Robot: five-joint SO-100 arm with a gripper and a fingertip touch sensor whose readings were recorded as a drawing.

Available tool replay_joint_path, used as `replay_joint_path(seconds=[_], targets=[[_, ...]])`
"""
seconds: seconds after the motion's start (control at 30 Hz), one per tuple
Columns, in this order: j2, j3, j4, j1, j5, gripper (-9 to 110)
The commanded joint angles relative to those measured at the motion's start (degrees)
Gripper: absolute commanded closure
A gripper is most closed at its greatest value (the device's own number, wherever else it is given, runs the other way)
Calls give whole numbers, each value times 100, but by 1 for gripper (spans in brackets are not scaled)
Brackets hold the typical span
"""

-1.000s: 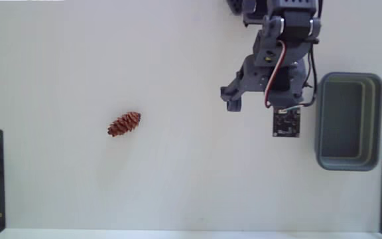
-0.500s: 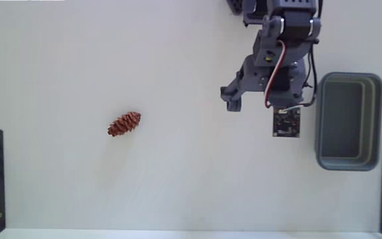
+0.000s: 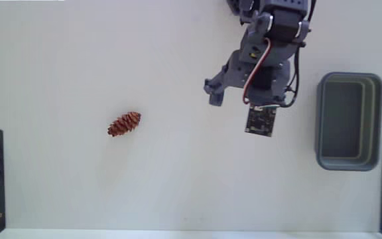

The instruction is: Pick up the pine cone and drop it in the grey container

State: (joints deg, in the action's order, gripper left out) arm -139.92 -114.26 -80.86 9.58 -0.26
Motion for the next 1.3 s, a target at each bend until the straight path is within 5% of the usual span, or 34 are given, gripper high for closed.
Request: replay_joint_path(seconds=[0.0, 1.27], targets=[[-219, -30, -110, 381, 26, -9], [-219, -30, -110, 2771, 26, -9]])
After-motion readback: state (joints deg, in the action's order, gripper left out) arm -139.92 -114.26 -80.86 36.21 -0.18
